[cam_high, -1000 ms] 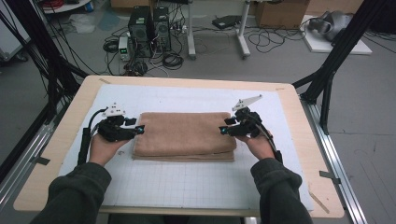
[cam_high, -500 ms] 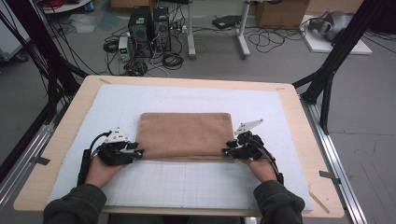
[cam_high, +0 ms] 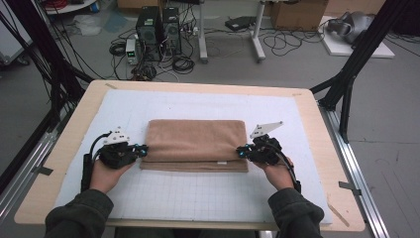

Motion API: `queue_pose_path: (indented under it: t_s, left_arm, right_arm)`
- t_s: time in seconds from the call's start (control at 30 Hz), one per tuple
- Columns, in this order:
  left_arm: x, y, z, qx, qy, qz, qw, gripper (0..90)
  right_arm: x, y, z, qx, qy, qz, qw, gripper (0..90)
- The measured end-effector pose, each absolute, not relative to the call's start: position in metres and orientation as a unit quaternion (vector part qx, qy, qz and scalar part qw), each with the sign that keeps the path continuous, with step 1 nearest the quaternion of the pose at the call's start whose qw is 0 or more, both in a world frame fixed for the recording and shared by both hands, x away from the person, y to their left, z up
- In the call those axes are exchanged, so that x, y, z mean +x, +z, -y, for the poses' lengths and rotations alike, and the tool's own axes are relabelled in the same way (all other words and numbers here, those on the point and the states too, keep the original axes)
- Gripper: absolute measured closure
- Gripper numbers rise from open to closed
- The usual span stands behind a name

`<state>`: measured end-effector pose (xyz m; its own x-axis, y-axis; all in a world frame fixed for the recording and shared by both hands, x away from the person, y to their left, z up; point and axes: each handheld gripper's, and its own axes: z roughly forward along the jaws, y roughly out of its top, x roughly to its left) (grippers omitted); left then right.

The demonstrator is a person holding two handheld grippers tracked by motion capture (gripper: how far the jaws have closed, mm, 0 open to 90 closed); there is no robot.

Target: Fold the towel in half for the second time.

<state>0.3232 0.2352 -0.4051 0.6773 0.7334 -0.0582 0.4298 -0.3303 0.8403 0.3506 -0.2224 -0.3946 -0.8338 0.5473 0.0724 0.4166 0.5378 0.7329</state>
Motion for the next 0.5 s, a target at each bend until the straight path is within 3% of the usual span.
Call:
queue_pose_path:
  t_s: [0.13,0.37,0.5]
  left_arm:
    - [0.322,-0.406,-0.241,0.808,0.159,-0.364,0.435,84.8]
    - [0.315,-0.437,-0.243,0.814,0.134,-0.381,0.417,83.1]
    - [0.315,-0.437,-0.245,0.814,0.132,-0.387,0.412,74.8]
  right_arm:
    - [0.344,-0.391,0.218,0.268,0.395,-0.875,0.079,83.6]
    - [0.336,-0.43,0.215,0.285,0.375,-0.881,0.039,81.1]
    - [0.335,-0.432,0.218,0.291,0.384,-0.876,0.036,78.1]
